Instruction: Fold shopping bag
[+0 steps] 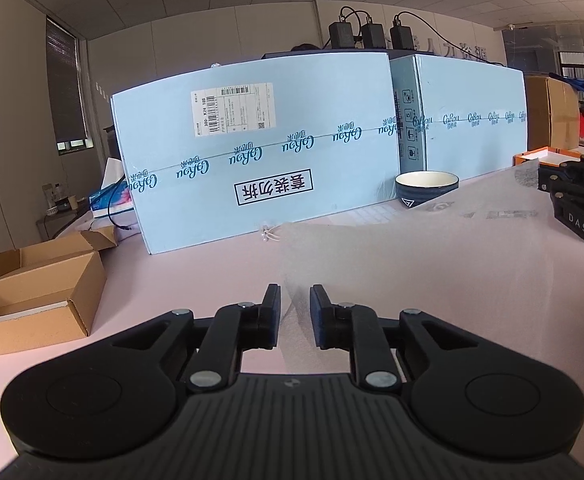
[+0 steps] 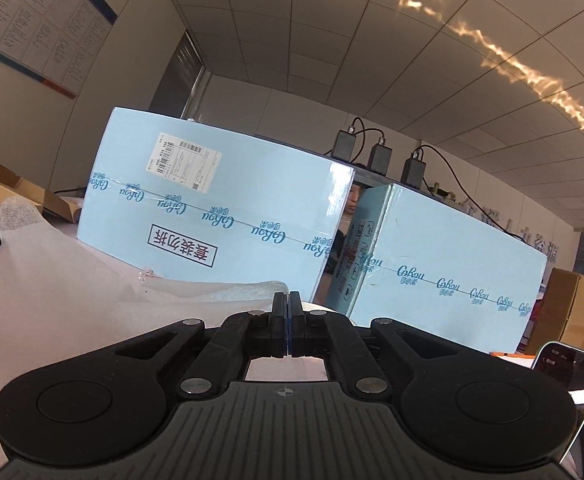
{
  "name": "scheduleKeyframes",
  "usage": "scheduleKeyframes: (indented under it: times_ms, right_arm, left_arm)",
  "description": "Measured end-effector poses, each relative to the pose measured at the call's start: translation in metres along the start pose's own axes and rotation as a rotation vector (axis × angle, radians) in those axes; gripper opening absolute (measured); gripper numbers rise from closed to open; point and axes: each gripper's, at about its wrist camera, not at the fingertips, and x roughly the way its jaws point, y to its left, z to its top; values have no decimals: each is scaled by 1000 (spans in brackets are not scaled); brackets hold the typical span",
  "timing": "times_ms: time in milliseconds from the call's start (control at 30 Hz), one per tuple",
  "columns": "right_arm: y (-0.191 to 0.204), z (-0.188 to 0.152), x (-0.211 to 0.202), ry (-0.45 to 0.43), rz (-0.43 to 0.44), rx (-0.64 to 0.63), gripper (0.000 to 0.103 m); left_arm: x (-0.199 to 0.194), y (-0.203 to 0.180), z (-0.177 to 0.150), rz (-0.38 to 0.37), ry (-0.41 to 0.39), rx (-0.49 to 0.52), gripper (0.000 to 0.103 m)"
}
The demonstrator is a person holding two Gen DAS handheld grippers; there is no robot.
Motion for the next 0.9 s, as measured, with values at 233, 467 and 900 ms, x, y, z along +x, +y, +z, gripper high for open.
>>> scheduleKeyframes:
  times_ms: [233,467,900]
  right_arm:
    - [-28,-4,13,24,-104,7,1]
    - [-29,-14,33,99,-82,13,1]
    - [-25,-17,41,185,-90,-8,33]
  left_arm:
    - [4,3,-3,36,28,1,15]
    - [6,13,-11,69,83,-23,15]
    - [9,-24,-8,-127,72,24,40]
